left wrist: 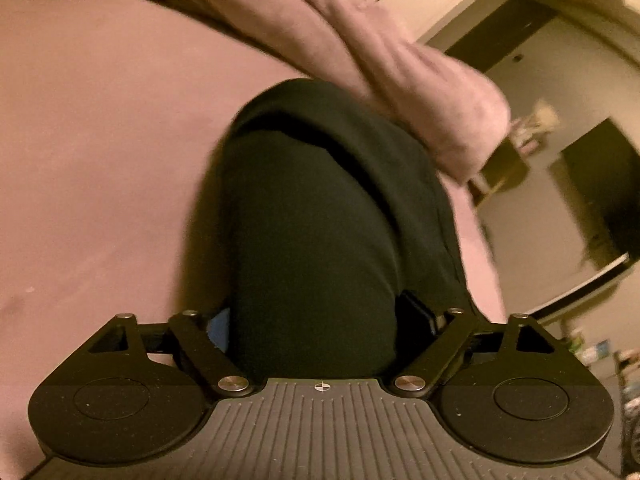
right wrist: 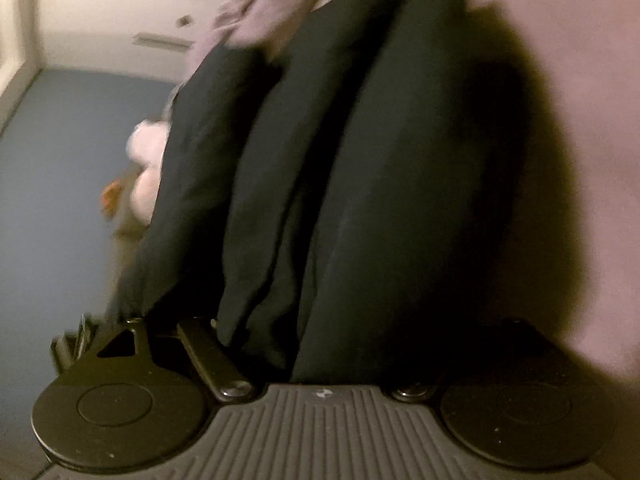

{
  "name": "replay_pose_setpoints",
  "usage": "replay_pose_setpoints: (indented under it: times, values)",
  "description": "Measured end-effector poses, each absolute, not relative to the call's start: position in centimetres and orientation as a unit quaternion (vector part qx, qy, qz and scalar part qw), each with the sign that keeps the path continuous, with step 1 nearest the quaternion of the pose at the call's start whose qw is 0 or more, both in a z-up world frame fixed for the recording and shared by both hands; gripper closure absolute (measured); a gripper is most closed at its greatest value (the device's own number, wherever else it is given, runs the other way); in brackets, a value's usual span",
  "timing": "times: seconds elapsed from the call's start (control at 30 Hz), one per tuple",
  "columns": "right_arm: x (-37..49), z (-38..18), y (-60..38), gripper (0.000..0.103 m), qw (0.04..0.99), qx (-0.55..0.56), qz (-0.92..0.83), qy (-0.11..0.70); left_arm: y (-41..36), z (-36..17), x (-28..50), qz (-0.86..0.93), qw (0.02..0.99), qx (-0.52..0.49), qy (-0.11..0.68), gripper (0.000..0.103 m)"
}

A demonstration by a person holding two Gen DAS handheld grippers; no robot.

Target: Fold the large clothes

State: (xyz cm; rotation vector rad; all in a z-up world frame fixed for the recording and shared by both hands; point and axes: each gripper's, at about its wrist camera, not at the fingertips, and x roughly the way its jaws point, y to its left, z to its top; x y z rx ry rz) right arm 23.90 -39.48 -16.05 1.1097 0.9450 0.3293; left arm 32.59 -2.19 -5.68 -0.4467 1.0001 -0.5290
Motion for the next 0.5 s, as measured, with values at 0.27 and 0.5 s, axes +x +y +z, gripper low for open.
replay_pose_setpoints:
  times: [0.27, 0.5]
  values:
    - [17.3, -4.1, -41.5, 0.032, 0.859, 0.402, -0.002, 0.318, -1.5, -1.1, 31.6, -0.096, 0.909, -0.158, 0.374, 0.024]
    - [25.1, -0.7, -25.5, 0.047, 0.925, 0.275, 0.019, 0.26, -5.9, -3.0, 32.8, -0.047, 0.907, -0.149, 0.392, 0.021]
